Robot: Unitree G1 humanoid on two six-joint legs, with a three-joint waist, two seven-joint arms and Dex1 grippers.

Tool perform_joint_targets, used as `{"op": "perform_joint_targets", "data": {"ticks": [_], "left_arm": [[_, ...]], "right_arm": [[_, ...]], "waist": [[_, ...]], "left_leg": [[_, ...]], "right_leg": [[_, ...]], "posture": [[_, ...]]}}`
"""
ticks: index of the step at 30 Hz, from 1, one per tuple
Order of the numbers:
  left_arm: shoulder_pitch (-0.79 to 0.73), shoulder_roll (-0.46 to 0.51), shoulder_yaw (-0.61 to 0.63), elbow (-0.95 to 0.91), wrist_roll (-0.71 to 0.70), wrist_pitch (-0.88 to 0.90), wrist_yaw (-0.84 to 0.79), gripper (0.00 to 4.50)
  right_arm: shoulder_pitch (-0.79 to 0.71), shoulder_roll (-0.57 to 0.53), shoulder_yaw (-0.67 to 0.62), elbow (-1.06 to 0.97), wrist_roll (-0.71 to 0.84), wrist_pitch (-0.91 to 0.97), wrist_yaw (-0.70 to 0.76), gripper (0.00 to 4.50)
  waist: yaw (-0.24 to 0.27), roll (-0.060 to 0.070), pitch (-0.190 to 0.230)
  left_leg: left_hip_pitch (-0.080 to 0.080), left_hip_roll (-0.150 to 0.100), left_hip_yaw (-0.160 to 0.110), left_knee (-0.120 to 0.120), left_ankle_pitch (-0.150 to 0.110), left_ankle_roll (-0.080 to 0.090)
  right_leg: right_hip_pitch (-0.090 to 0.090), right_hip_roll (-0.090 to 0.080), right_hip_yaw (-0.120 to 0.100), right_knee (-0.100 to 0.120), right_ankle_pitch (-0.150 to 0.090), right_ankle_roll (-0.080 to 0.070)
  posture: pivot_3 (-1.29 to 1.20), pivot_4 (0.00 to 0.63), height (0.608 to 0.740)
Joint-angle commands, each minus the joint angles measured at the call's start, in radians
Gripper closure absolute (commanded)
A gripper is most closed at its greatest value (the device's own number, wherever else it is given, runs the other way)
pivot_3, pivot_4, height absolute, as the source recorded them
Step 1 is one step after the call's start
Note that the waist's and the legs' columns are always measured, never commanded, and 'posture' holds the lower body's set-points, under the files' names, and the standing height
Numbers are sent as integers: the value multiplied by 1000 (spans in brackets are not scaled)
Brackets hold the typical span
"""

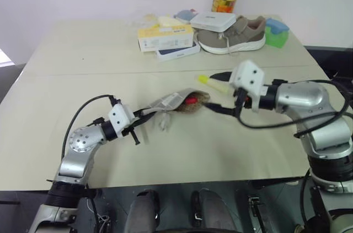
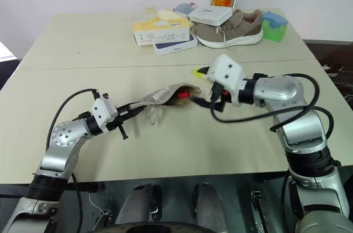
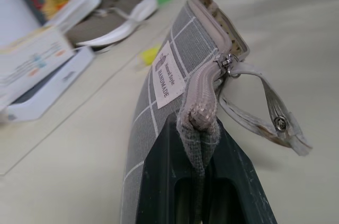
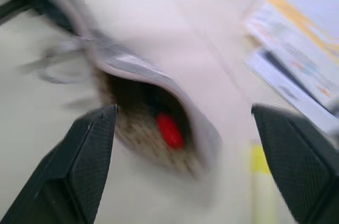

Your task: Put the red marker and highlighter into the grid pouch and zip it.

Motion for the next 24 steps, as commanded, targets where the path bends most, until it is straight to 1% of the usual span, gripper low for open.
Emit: {"op": "perform_joint_targets", "data": {"ticks": [1, 3, 8, 11, 15, 19, 21, 22, 24], "left_arm": [[11, 5, 30, 27, 40, -51, 51, 4500], [-2, -3, 34, 58, 71, -68, 98, 4500], [-19, -26, 27, 79, 99, -72, 170, 4500], [-18, -34, 24, 78, 103, -58, 194, 4500], [-12, -46, 19, 65, 104, -40, 220, 4500], [-9, -51, 15, 45, 107, -23, 230, 4500], [-10, -53, 15, 33, 105, -8, 237, 4500], [-12, -54, 14, 28, 103, -1, 239, 4500], [-12, -55, 14, 19, 101, 10, 239, 4500]], "right_arm": [[-39, 41, -25, 125, -12, 28, -108, 137], [-62, 83, -8, 246, -48, 23, -184, 137], [-115, 140, 34, 504, -99, -94, -237, 137], [-159, 166, 41, 645, -116, -156, -257, 137], [-228, 201, 18, 843, -112, -230, -271, 137], [-245, 203, 31, 938, -118, -269, -245, 137], [-242, 203, 35, 947, -118, -278, -238, 666], [-239, 204, 34, 943, -115, -279, -233, 1056], [-230, 204, 29, 924, -109, -274, -231, 2043]], "waist": [[-1, 0, 0], [-2, 0, 0], [-1, 0, 0], [-1, 0, 0], [-2, 0, 0], [-1, 0, 0], [-2, 0, 0], [-2, 0, 0], [-2, 0, 0]], "left_leg": [[0, 0, 0, 0, 0, 0], [0, 0, 0, 0, 0, 0], [0, 0, 1, 0, 0, 0], [0, 0, 1, 0, 0, 0], [0, 0, 1, 0, 0, 0], [0, 0, 1, 0, 0, 0], [0, 0, 1, 0, 0, 0], [0, 0, 1, 0, 0, 0], [0, 0, 1, 0, 0, 0]], "right_leg": [[0, 0, 0, 0, 0, 0], [0, 0, 0, 0, 0, 0], [0, 0, 0, 0, 0, 0], [0, 0, 0, 0, 0, 0], [0, 0, 0, 0, 0, 0], [0, 0, 0, 0, 0, 0], [0, 0, 0, 0, 0, 0], [0, 0, 0, 0, 0, 0], [0, 0, 0, 0, 0, 0]], "posture": [[0, 150, 724], [0, 150, 724], [0, 150, 724], [0, 150, 724], [0, 150, 724], [0, 150, 724], [0, 150, 724], [0, 150, 724], [0, 150, 724]]}}
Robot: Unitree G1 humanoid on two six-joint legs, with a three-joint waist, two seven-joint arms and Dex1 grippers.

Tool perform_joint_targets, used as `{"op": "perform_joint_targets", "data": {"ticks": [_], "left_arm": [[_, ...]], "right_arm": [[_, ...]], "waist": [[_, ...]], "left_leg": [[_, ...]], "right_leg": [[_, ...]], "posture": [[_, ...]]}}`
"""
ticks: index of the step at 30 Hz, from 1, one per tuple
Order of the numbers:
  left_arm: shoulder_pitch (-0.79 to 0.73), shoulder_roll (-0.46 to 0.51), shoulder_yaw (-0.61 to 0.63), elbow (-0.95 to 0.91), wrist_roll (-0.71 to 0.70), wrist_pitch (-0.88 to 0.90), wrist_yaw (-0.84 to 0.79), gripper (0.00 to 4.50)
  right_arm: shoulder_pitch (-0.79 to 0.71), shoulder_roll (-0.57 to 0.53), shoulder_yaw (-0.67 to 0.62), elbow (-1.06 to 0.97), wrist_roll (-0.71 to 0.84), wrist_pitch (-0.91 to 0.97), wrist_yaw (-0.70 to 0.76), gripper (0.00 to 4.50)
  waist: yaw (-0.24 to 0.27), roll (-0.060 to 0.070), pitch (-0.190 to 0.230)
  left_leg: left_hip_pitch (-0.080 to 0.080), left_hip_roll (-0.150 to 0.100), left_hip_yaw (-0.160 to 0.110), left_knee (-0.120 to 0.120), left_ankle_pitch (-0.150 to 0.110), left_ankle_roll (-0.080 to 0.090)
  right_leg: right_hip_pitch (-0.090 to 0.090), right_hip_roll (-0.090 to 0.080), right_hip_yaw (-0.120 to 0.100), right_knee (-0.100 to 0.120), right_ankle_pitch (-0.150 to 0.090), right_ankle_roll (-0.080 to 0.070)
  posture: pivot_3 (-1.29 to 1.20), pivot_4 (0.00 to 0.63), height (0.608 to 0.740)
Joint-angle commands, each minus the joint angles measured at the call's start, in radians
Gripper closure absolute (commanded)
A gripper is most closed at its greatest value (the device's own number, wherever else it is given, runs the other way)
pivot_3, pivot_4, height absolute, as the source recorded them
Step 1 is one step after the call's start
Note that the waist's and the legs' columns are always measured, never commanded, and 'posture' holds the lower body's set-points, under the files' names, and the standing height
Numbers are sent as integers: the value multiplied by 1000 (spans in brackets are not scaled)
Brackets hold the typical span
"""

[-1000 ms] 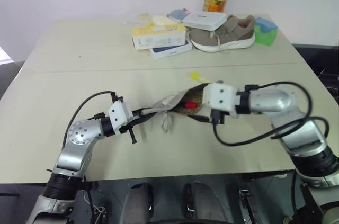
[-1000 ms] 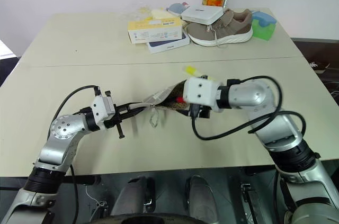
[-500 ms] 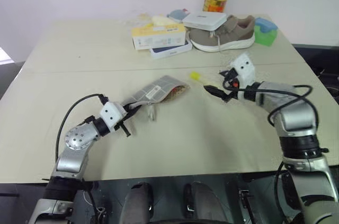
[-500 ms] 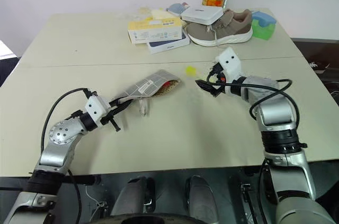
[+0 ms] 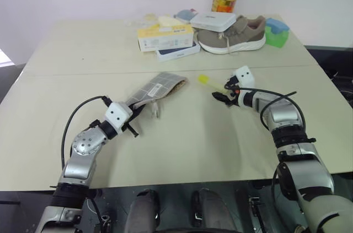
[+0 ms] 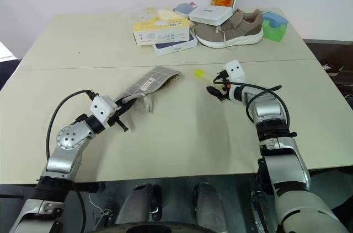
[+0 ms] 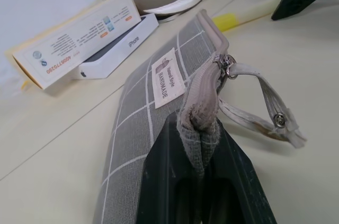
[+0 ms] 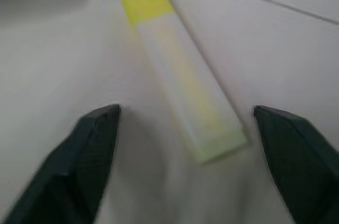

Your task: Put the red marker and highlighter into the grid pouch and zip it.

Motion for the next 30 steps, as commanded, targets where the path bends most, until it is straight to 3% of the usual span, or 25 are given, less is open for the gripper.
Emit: {"op": "perform_joint_targets", "data": {"ticks": [1, 3, 9, 12, 17, 30], "left_arm": [[-4, -2, 9, -47, -6, 15, 14, 4500], [-6, -3, 9, -52, -12, 24, 12, 4500], [-24, -11, 18, -63, -59, 40, -17, 4500], [-32, -20, 21, -73, -115, 53, -53, 4500], [-48, -31, 4, -76, -171, 65, -117, 4500], [-75, -54, -5, -82, -168, 81, -132, 4500]], "right_arm": [[-6, -2, -16, -39, 8, -8, 11, 2543], [10, -6, -18, -79, 8, -7, 8, 3665], [145, -108, -3, -402, -15, 17, 45, 3699], [249, -199, -53, -658, 65, 67, 134, 3699], [344, -285, -99, -900, 176, 158, 209, 3699], [362, -305, -58, -932, 200, 209, 199, 3699]], "waist": [[0, 0, 0], [0, 0, 0], [7, 0, 0], [12, 0, 0], [8, 0, 0], [5, 0, 0]], "left_leg": [[0, 0, 0, 0, 0, 0], [0, 0, 0, 0, 0, 0], [-1, 0, 0, 0, 0, 0], [-1, 0, 0, 0, 0, 0], [0, 0, 0, 0, 0, 0], [0, 0, -1, 0, 0, 0]], "right_leg": [[0, 0, 0, 0, 0, 0], [0, 0, 0, 0, 0, 0], [0, -1, 0, 0, 0, 0], [0, -1, 0, -1, 0, 0], [0, 0, 0, 0, 0, 0], [0, 0, 0, -1, 0, 0]], "posture": [[0, 150, 724], [0, 150, 724], [0, 150, 724], [0, 150, 724], [0, 150, 724], [0, 150, 724]]}}
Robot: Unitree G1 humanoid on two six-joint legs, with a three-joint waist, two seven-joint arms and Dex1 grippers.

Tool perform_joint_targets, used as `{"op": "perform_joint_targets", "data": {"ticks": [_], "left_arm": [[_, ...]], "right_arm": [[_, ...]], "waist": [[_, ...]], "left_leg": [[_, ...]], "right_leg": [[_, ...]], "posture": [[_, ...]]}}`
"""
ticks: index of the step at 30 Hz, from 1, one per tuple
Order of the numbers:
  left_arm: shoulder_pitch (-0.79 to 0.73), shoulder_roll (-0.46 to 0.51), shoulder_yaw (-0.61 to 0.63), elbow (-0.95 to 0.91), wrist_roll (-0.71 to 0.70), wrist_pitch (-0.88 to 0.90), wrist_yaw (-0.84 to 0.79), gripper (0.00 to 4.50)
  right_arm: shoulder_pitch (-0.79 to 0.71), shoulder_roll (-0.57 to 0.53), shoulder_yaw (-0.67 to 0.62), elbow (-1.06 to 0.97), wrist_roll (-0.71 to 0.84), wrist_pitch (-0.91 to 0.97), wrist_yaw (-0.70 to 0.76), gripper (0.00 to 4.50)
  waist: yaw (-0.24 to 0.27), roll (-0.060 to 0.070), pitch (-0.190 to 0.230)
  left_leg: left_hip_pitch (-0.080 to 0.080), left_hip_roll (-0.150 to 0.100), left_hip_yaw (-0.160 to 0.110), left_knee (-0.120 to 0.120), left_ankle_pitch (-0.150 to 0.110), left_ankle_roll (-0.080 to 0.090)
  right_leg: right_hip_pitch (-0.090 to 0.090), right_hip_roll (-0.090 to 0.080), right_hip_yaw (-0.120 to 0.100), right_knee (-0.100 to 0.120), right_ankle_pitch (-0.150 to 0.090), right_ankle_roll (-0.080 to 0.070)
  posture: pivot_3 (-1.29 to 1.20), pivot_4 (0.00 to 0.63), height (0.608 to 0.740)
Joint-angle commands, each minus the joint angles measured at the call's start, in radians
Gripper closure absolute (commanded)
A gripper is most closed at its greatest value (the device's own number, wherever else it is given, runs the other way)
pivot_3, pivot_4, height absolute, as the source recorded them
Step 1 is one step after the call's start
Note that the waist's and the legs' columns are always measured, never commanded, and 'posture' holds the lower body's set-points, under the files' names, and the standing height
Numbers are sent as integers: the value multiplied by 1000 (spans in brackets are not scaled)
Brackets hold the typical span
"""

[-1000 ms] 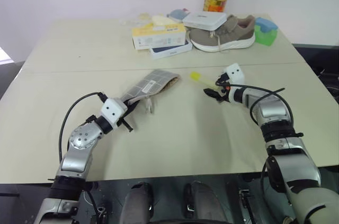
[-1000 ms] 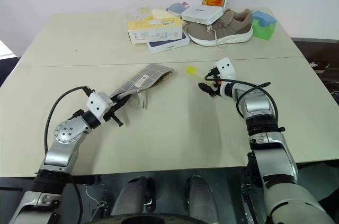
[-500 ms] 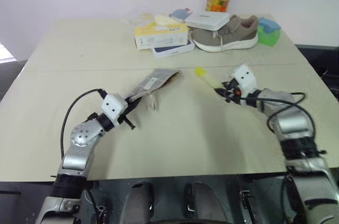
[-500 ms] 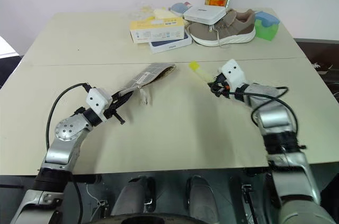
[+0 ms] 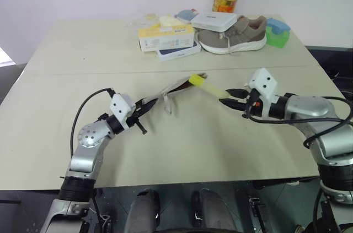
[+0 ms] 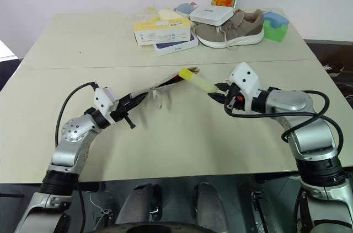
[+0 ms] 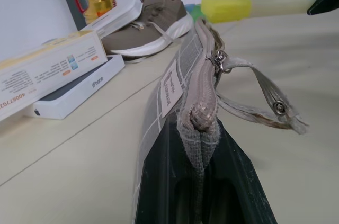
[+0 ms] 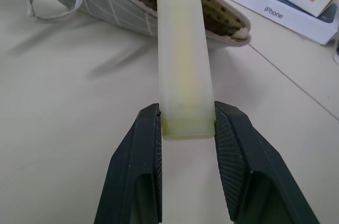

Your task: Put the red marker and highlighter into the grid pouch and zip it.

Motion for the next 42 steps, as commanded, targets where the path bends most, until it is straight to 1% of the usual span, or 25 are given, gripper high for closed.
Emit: {"op": "perform_joint_targets", "data": {"ticks": [1, 7, 12, 21, 27, 32, 36, 42], "left_arm": [[-10, -4, 7, -42, -11, -5, 3, 4500], [9, -6, 7, -50, -9, -18, -1, 4500], [21, 7, -8, -63, -1, -41, -34, 4500], [17, 52, -40, -56, 30, -102, -116, 4500], [-3, 78, -94, -41, 51, -154, -201, 4500], [-19, 75, -114, -45, 42, -148, -227, 4500], [-26, 75, -128, -55, 41, -139, -241, 4500], [-21, 77, -126, -69, 40, -127, -242, 4500]], "right_arm": [[-4, -15, -6, 0, 1, -18, 4, 3699], [-10, -26, 15, 23, -10, -25, 15, 3699], [-22, -38, 32, 39, -32, -17, 8, 3699], [-40, -129, 87, 7, -100, -33, 39, 3699], [-69, -218, 174, -75, -166, -76, 116, 3699], [-98, -220, 241, -119, -206, -93, 149, 3699], [-131, -196, 286, -133, -234, -104, 159, 3699], [-153, -178, 306, -115, -257, -115, 168, 3699]], "waist": [[0, 0, 0], [0, 0, 0], [0, 0, 0], [0, 0, 0], [0, 0, 0], [0, 0, 0], [0, 0, 0], [1, 0, 0]], "left_leg": [[0, 0, 0, 0, 0, 0], [0, 0, 0, 0, 0, 0], [0, 0, 0, 0, 0, 0], [0, 0, 0, 0, 0, 0], [0, 0, 0, 0, 0, 0], [0, 0, 0, 0, 0, 0], [0, 0, 0, 0, 0, 0], [0, 0, 0, 0, 0, 0]], "right_leg": [[0, 0, 0, 0, 0, 0], [0, 0, 0, 0, 0, 0], [0, 0, 0, 0, 0, 0], [0, 0, 0, 0, 0, 0], [0, 0, 0, 0, 0, 0], [0, 0, 0, 0, 0, 0], [0, 0, 0, 0, 0, 0], [0, 0, 0, 0, 0, 0]], "posture": [[0, 150, 724], [0, 150, 724], [0, 150, 724], [0, 150, 724], [0, 150, 724], [0, 150, 724], [0, 150, 724], [0, 150, 724]]}}
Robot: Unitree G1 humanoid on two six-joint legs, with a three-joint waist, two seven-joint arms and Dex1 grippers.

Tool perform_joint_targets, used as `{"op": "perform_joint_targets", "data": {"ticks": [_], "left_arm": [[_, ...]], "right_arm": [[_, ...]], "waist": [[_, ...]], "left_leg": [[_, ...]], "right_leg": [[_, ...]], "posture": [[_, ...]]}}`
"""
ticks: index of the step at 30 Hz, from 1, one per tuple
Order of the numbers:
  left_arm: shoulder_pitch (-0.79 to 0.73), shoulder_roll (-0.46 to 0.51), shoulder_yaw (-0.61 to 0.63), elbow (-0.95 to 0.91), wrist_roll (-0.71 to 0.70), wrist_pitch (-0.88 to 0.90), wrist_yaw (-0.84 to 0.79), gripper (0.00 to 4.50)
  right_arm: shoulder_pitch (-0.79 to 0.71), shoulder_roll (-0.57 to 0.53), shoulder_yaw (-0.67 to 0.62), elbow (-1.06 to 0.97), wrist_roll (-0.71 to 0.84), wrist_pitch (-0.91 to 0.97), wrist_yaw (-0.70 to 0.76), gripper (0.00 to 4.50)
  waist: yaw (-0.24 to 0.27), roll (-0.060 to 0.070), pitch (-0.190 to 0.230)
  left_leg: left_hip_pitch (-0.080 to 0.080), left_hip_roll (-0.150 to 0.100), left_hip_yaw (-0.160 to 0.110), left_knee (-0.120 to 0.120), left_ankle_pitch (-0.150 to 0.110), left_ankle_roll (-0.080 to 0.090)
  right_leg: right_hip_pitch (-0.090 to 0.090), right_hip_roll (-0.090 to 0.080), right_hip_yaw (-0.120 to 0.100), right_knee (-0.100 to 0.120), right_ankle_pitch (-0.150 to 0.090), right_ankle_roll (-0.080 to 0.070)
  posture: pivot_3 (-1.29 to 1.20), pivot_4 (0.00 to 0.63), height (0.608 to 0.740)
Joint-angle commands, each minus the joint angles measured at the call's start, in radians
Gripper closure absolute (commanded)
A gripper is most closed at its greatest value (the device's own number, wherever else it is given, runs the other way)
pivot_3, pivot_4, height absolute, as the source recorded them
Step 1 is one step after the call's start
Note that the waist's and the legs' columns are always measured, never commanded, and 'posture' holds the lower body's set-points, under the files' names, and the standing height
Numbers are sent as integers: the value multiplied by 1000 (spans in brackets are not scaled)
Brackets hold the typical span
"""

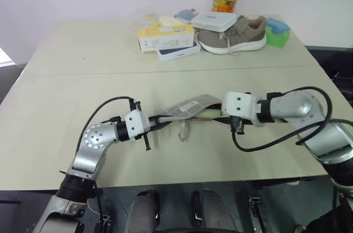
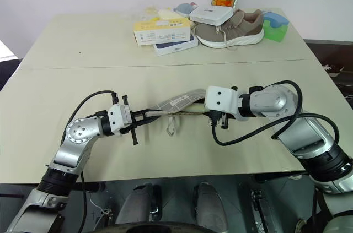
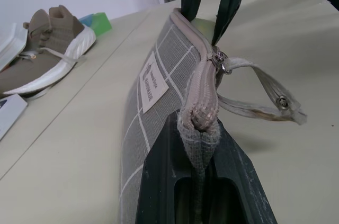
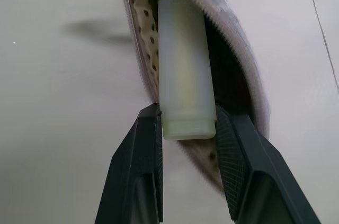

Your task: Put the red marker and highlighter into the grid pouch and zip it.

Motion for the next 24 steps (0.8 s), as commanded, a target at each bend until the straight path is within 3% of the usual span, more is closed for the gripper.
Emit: {"op": "perform_joint_targets", "data": {"ticks": [1, 2, 3, 6, 9, 15, 19, 24], "left_arm": [[-5, 5, 2, -45, -16, 2, 1, 4500], [-2, 6, 4, -47, -15, 4, 4, 4500], [0, 6, 5, -49, -14, 6, 6, 4500], [6, -1, 17, -51, -18, 25, 29, 4500], [0, -26, 40, -48, -34, 65, 81, 4500], [-49, -91, 58, 0, -13, 88, 199, 4500], [-96, -149, 49, 43, 18, 71, 270, 4500], [-120, -181, 37, 65, 43, 61, 300, 4500]], "right_arm": [[-26, 12, -21, -21, -2, -8, 7, 3199], [-28, 17, -31, -23, 2, -6, 4, 2546], [-29, 20, -38, -24, 4, -5, 2, 2248], [-35, 41, -101, -40, 51, 15, -9, 662], [-47, 92, -254, -88, 214, 109, -15, 662], [-3, 141, -368, -155, 390, 263, -59, 662], [35, 268, -385, -210, 509, 382, -176, 662], [53, 426, -302, -170, 472, 449, -382, 662]], "waist": [[0, 0, 0], [0, 0, 0], [0, 0, 0], [0, 0, 0], [1, 0, 0], [12, -1, 0], [19, -1, 0], [18, -1, 0]], "left_leg": [[0, 0, 0, 0, 0, 0], [0, 0, 0, 0, 0, 0], [0, 0, 0, 0, 0, 0], [0, 0, 0, 0, 0, 0], [0, 0, 0, 0, 0, 0], [0, 0, 0, 1, 0, 0], [0, 0, 0, 1, 0, 0], [0, 0, 0, 1, 0, 0]], "right_leg": [[0, 0, 0, 0, 0, 0], [0, 0, 0, 0, 0, 0], [0, 0, 0, 0, 0, 0], [0, 0, 0, 0, 0, 0], [0, 0, 0, 0, 0, 0], [1, 0, 0, 0, 0, 0], [1, 0, 0, 0, 0, 0], [1, 0, 0, 1, 0, 0]], "posture": [[0, 150, 724], [0, 150, 724], [0, 150, 724], [0, 150, 724], [0, 150, 724], [0, 150, 724], [0, 150, 724], [0, 150, 724]]}}
